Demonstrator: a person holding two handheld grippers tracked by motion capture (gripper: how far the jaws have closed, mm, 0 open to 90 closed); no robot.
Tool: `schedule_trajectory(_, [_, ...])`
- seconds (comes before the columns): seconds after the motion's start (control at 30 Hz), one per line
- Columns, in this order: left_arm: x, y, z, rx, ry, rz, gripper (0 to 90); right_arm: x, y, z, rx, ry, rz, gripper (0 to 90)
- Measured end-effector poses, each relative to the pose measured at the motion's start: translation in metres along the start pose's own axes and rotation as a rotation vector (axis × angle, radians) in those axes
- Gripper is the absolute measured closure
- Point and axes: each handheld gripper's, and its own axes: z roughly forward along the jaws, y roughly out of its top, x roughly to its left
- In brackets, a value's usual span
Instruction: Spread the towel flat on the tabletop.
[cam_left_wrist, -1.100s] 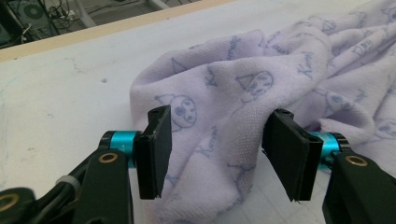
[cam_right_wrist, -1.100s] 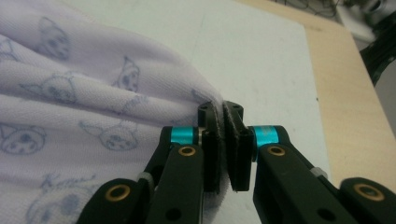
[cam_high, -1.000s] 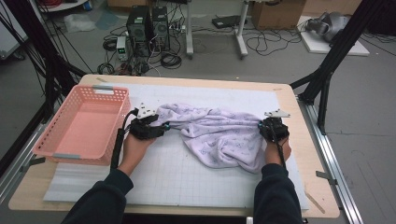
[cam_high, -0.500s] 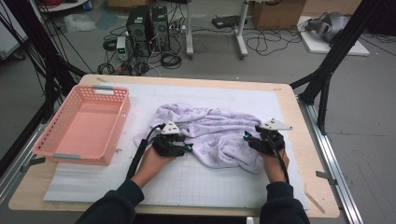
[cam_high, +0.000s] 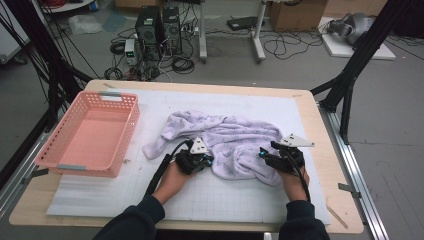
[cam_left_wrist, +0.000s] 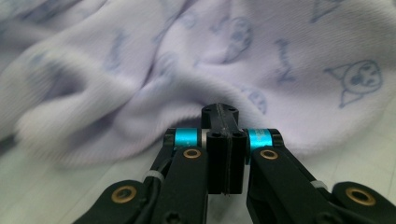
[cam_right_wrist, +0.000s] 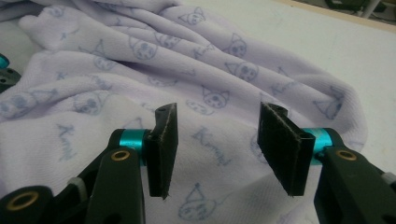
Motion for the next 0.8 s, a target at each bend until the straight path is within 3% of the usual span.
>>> schedule_trajectory(0.07, [0.010, -0.007, -0.013, -0.017, 0.001, -0.038, 89.8, 0.001, 0.000, 0.000, 0.002, 0.009, -0.006, 47.2])
schedule_trajectory(0.23, [0.042, -0.030, -0.060, -0.123, 0.046, -0.137, 89.9, 0.006, 0.000, 0.005, 0.023, 0.029, -0.028, 47.1])
schedule_trajectory(0.33, [0.054, -0.041, -0.083, -0.155, 0.073, -0.171, 89.8, 0.009, 0.000, 0.008, 0.033, 0.044, -0.036, 47.1])
schedule_trajectory(0.4, [0.056, -0.046, -0.088, -0.165, 0.064, -0.195, 89.8, 0.011, 0.000, 0.011, 0.042, 0.057, -0.043, 47.1])
schedule_trajectory(0.47, [0.053, -0.047, -0.085, -0.161, 0.050, -0.204, 89.4, 0.013, 0.000, 0.014, 0.051, 0.057, -0.054, 47.1])
schedule_trajectory(0.6, [0.043, -0.040, -0.060, -0.147, 0.006, -0.230, 70.7, 0.014, 0.002, 0.014, 0.040, 0.049, -0.049, 46.4])
schedule_trajectory(0.7, [0.032, -0.031, -0.039, -0.133, -0.016, -0.216, 61.6, 0.012, 0.001, 0.012, 0.032, 0.043, -0.038, 45.7])
schedule_trajectory(0.8, [0.020, -0.018, -0.019, -0.057, -0.028, -0.165, 53.8, 0.008, 0.000, 0.010, 0.028, 0.037, -0.023, 45.5])
